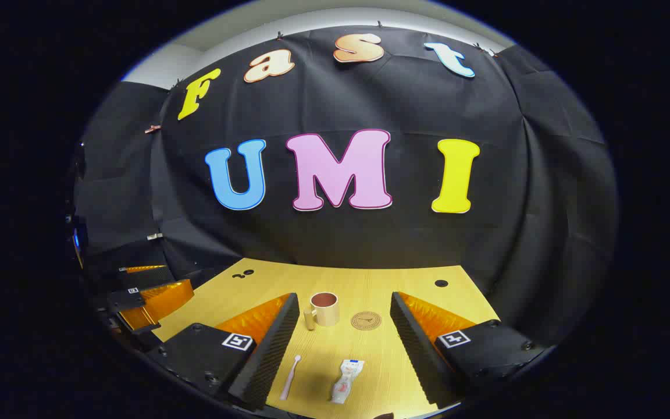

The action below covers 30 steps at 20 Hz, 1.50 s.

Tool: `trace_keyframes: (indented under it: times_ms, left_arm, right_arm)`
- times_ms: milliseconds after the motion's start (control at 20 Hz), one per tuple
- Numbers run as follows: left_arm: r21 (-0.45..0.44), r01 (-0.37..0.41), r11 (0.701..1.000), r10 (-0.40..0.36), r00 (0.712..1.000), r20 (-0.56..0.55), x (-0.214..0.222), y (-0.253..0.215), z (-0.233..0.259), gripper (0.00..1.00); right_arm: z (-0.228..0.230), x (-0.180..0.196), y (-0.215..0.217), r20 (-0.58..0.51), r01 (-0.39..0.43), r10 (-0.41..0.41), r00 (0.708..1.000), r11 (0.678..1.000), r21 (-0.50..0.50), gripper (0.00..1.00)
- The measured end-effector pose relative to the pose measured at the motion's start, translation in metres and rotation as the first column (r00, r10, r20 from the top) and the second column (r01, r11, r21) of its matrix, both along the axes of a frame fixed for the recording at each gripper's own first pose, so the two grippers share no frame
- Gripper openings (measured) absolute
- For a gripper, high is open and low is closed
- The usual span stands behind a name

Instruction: Put the toothbrush and toothpaste on the desktop into the cup, then pick up the cup and place it on the coaster on the desktop.

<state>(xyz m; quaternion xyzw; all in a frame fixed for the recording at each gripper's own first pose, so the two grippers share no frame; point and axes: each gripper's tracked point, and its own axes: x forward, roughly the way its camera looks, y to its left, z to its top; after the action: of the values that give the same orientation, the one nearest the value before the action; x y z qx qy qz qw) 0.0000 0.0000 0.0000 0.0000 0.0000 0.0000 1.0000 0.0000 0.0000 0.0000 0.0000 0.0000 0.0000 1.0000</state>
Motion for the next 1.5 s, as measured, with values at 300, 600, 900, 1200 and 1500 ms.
trace_keyframes:
  times_ms: [300,600,900,1200,1500]
  left_arm:
    - [0.012,0.004,1.0,-0.004,1.0,-0.003,-0.001,-0.003,0.002,0.94]
    - [0.008,-0.001,1.0,0.001,1.0,-0.01,0.0,-0.002,0.001,0.94]
    - [0.017,-0.003,1.0,0.004,1.0,-0.021,0.001,-0.001,-0.003,0.94]
    - [0.024,-0.016,1.0,0.017,0.998,-0.057,-0.002,0.01,-0.018,0.94]
    - [0.013,-0.028,1.0,0.029,0.995,-0.098,0.01,0.022,-0.031,0.94]
  right_arm:
    - [-0.002,0.0,-0.004,-0.01,0.003,-0.003,1.0,1.0,0.008,0.98]
    - [-0.004,0.001,-0.006,-0.02,0.006,-0.006,1.0,1.0,0.008,0.98]
    - [-0.021,0.005,-0.007,-0.07,0.019,-0.017,0.997,0.999,0.027,0.98]
    - [-0.085,0.019,-0.015,-0.252,0.077,-0.063,0.966,0.996,0.045,0.98]
    - [-0.181,0.043,-0.016,-0.488,0.107,-0.043,0.872,0.989,0.106,0.98]
